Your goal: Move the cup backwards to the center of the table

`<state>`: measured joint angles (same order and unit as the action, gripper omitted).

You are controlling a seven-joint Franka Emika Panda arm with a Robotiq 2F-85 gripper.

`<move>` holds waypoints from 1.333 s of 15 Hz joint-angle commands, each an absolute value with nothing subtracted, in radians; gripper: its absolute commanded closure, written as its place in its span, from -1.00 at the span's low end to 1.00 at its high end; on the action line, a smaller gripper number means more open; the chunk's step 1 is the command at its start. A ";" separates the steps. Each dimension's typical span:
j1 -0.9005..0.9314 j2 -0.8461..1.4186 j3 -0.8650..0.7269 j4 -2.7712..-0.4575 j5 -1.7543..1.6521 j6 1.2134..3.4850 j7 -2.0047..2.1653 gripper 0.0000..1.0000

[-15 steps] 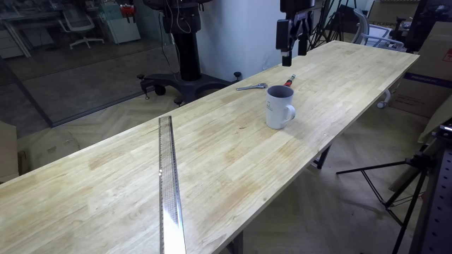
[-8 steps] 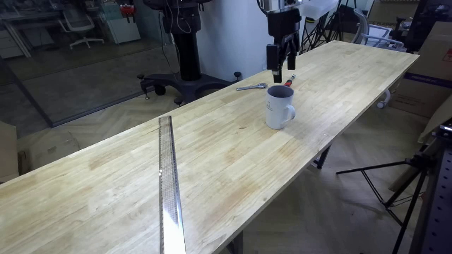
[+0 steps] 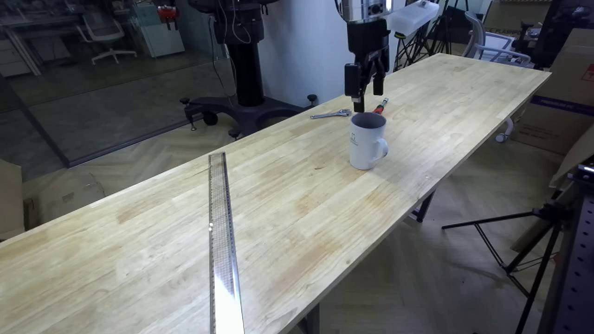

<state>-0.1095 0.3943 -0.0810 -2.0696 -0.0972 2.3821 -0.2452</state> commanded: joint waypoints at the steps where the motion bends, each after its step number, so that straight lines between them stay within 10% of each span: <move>1: -0.068 0.395 -0.094 -2.106 -0.124 2.490 -0.083 -1.00; 20: -0.089 0.378 -0.062 -2.320 -0.023 2.836 -0.040 -1.00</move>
